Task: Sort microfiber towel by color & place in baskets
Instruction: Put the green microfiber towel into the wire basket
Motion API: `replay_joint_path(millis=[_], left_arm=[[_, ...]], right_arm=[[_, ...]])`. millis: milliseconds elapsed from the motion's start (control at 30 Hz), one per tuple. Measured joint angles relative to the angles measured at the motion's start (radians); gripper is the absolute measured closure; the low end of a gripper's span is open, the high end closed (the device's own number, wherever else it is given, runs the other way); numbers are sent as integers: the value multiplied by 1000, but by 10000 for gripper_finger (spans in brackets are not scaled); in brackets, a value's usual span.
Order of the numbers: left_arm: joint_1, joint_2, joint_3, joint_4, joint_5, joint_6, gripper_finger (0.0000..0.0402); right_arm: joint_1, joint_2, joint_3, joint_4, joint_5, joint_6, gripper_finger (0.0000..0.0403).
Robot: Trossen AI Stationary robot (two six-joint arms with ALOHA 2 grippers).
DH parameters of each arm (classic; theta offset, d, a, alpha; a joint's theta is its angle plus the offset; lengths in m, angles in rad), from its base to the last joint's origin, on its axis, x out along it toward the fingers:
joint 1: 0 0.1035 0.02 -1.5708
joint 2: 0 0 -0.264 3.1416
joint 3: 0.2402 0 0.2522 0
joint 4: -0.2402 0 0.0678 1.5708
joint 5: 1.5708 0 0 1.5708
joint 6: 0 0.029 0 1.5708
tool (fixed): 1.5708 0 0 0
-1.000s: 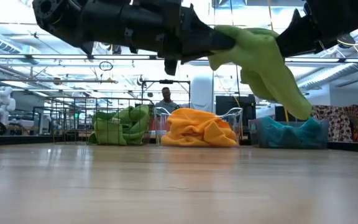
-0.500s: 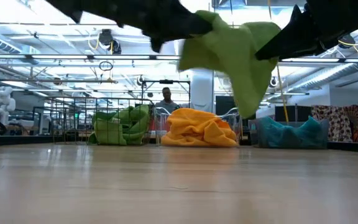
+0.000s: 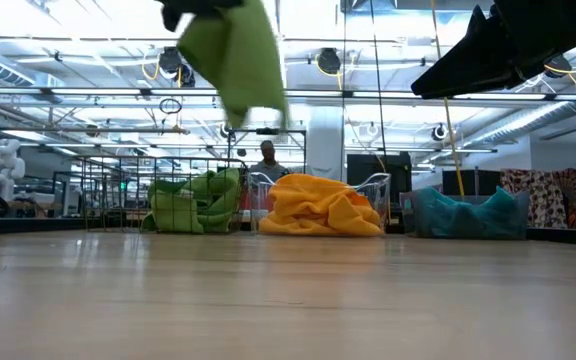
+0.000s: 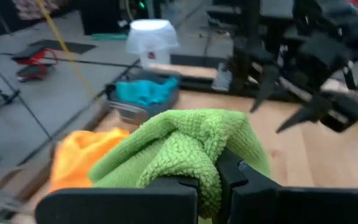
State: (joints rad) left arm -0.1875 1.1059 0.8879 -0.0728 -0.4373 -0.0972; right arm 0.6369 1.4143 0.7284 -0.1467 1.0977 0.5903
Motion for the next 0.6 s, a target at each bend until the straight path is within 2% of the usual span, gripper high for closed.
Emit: replay_joint_path(millis=[100, 333, 467, 600], left_arm=[[14, -93, 2, -39, -53, 17, 394], [104, -256, 6, -70, -249, 93, 394], [194, -286, 6, -115, -354, 141, 394], [297, -274, 6, -210, -366, 145, 394]], right_arm=[[0, 0, 0, 0, 0, -2, 176], [0, 0, 0, 0, 0, -2, 176], [0, 0, 0, 0, 0, -2, 176], [0, 0, 0, 0, 0, -3, 176]])
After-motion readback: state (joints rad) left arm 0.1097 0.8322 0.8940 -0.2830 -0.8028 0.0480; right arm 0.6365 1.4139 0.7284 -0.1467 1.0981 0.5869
